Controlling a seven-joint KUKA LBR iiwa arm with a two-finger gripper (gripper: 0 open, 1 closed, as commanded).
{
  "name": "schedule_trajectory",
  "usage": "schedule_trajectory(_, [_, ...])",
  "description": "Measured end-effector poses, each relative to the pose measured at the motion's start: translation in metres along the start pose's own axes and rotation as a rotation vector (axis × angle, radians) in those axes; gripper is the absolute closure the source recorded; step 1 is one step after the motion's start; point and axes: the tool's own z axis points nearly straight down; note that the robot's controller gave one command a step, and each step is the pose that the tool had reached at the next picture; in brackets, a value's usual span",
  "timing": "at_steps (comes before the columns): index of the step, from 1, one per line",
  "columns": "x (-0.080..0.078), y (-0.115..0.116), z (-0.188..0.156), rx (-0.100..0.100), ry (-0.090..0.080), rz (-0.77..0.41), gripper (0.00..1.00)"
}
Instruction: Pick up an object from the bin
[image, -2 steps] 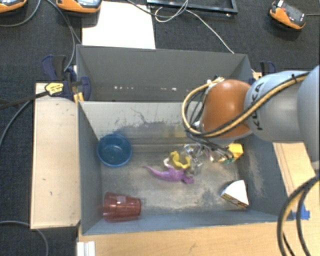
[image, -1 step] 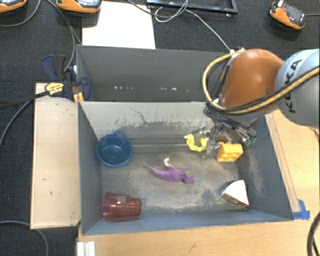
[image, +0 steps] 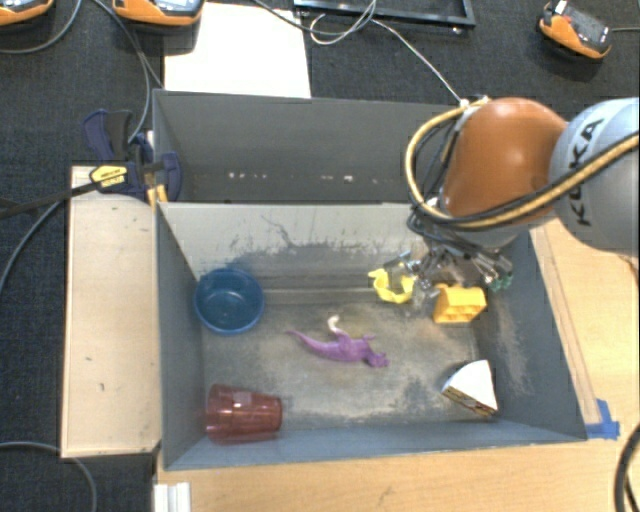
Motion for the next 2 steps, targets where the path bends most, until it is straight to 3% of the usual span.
schedule_trajectory(1, [0.004,-0.008,-0.051,-0.001,0.0,0.014,1.0])
schedule_trajectory(2, [0.002,0.001,-0.112,0.0,-0.001,0.053,1.0])
